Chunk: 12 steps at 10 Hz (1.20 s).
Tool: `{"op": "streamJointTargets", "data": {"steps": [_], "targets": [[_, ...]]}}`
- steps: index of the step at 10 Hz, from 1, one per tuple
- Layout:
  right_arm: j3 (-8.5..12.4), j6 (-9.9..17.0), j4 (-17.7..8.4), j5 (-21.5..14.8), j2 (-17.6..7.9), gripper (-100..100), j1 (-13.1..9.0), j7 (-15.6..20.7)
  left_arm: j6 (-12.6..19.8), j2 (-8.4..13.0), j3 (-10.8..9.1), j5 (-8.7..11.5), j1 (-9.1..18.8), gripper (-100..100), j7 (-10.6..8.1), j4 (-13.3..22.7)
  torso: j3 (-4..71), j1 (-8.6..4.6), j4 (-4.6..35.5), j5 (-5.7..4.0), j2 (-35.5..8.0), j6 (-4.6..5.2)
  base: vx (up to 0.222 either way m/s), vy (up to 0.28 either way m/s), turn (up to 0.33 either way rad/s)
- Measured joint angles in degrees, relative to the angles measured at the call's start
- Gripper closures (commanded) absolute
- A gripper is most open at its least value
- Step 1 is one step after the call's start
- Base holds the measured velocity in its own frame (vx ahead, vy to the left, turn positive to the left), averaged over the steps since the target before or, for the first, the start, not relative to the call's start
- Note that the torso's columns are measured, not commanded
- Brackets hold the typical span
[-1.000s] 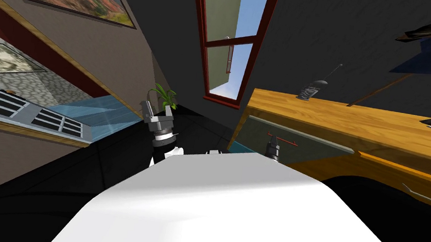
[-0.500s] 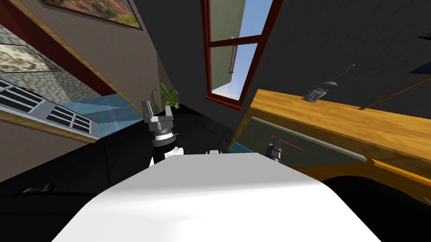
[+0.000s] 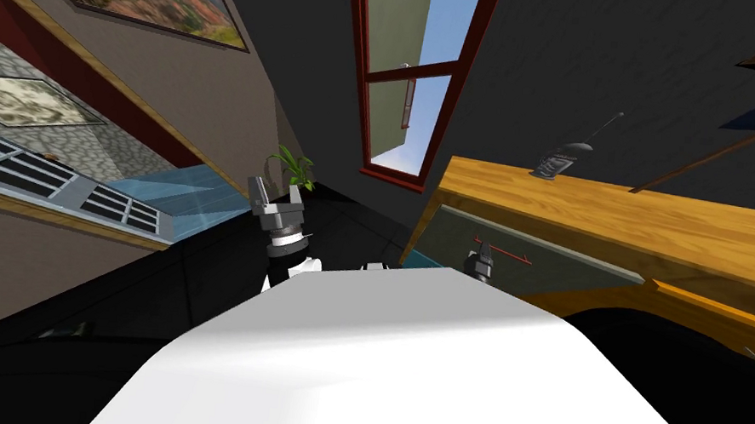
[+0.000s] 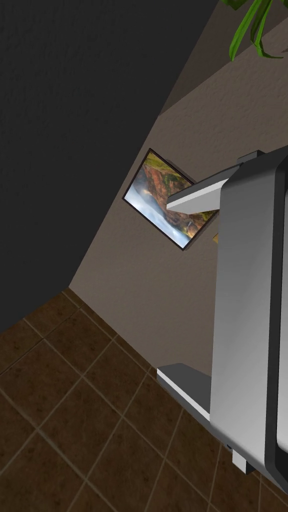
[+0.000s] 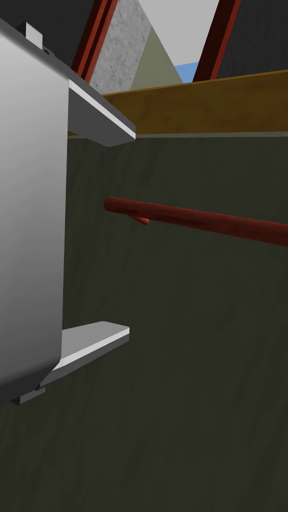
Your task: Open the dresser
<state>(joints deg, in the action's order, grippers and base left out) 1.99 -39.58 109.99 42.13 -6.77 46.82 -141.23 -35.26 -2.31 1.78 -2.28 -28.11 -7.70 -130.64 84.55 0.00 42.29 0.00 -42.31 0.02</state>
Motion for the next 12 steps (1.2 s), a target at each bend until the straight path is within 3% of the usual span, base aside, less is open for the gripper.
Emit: {"op": "streamJointTargets", "data": {"steps": [1,9,12], "targets": [[-0.93,1.51,-0.49,1.33,-0.58,-100,-2.21,1.81,0.00,0.00,0.00,0.00,-0.01,0,0.00,0.00,-0.01,0.00,0.00,0.00,-0.02,0.02,-0.017,0.018,-0.131],[-5.38,5.37,-5.79,7.29,-5.86,-100,-14.61,7.39,0.00,0.00,0.00,0.00,0.00,0,0.00,0.00,0.02,-0.02,-0.01,0.00,0.02,0.00,-0.013,0.009,-0.180],[-6.56,7.37,-6.69,9.51,-7.49,-100,-18.74,9.68,0.00,0.00,0.01,0.00,0.01,0,0.00,0.00,0.01,0.01,-0.01,0.00,0.01,-0.04,-0.015,0.007,-0.187]]}}
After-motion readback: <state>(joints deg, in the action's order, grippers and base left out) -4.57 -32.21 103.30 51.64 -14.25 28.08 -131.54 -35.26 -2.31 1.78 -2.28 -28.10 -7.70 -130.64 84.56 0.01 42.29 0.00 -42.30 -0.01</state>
